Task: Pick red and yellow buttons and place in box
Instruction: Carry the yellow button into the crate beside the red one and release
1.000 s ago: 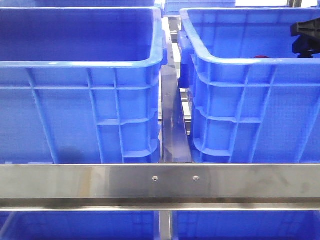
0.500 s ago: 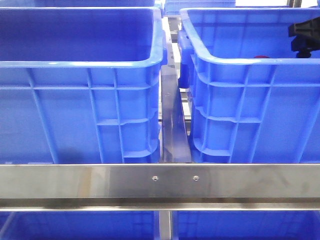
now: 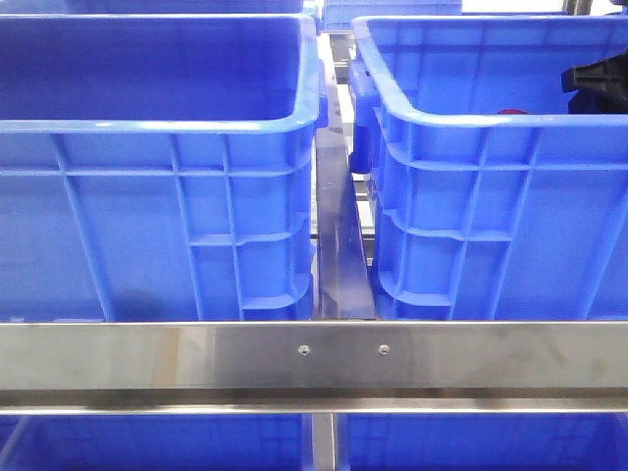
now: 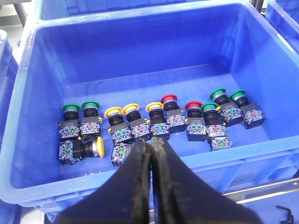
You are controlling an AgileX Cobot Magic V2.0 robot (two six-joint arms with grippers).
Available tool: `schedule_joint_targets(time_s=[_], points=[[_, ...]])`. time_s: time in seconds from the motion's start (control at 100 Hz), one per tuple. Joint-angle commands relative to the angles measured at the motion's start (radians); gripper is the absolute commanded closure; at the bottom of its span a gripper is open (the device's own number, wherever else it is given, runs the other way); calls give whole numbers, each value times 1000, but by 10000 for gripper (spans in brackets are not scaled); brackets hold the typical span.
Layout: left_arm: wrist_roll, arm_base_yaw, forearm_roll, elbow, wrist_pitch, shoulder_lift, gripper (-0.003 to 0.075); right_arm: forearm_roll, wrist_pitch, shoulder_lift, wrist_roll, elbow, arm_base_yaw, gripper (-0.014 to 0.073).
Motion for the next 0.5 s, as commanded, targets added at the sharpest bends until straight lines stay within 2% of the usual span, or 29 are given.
schedule_joint_targets(time_s=[0.0, 0.23, 0.33, 0.43, 0.49], points=[[-6, 1, -15, -24, -75, 4, 739, 102, 29, -48, -14, -30, -8, 376], [-6, 1, -17, -24, -75, 4, 739, 102, 29, -48, -14, -28, -8, 355], [-6, 1, -17, -24, -75, 4, 739, 102, 29, -48, -14, -28, -8, 236], [-6, 1, -17, -24, -75, 4, 739, 102, 29, -48, -13, -28, -8, 70], [-6, 1, -17, -24, -75, 4, 739, 102, 29, -48, -13, -28, -8, 9]])
